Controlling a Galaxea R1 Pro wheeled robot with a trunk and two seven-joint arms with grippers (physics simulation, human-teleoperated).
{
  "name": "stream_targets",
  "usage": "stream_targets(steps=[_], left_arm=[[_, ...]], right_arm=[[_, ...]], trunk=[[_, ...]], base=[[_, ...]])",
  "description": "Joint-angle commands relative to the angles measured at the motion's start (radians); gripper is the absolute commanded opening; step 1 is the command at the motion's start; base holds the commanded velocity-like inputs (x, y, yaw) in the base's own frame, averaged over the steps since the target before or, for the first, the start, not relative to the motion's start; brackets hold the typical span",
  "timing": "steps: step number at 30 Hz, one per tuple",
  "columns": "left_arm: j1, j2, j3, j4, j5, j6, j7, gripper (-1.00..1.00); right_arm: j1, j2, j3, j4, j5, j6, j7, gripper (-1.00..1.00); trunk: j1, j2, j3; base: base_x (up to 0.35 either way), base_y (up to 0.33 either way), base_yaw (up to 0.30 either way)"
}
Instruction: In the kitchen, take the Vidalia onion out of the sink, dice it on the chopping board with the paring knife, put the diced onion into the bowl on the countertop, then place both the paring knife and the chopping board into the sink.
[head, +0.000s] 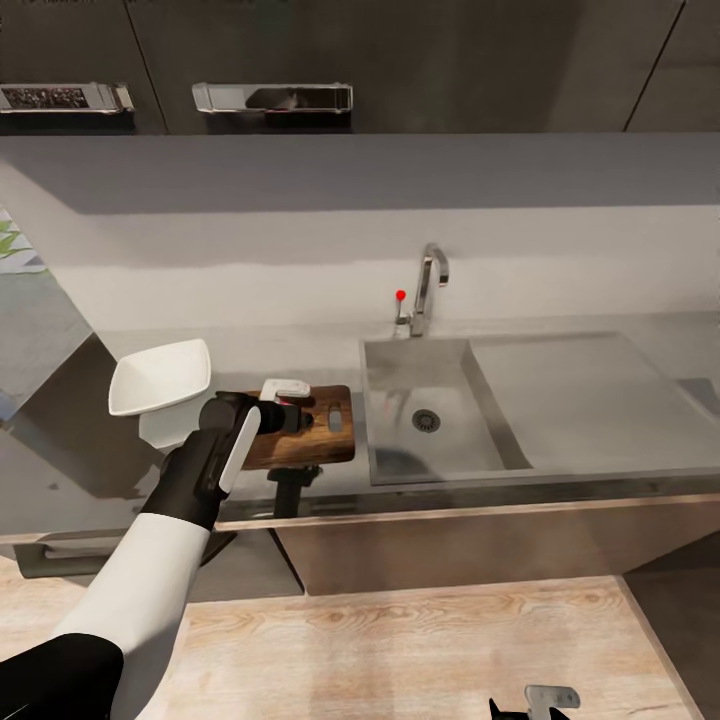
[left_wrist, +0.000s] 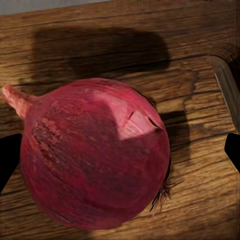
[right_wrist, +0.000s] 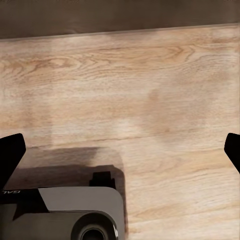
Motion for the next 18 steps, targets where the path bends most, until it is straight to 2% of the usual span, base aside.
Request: stream_targets(steps=[1, 6, 18], left_arm=[[-0.001, 0.000, 0.000, -0.001, 0.005, 0.004, 0.002, 1.00], [-0.001, 0.001, 0.001, -0.001, 0.005, 0.004, 0.002, 1.00], [-0.001, 0.001, 0.001, -0.013, 0.004, 0.004, 0.002, 1.00]], right_arm=[[-0.001, -0.001, 0.009, -0.001, -0.008, -0.003, -0.007, 1.00], [-0.001, -0.001, 0.009, -0.001, -0.008, -0.003, -0.006, 1.00], [-0.001, 0.000, 0.010, -0.001, -0.008, -0.003, -0.006, 1.00]], trunk=[[0.000, -0.001, 0.000], [0.000, -0.001, 0.008], [0.000, -0.001, 0.027]], base=[[0.000, 0.000, -0.055], [-0.113, 0.000, -0.059], [-0.328, 0.000, -0.020]])
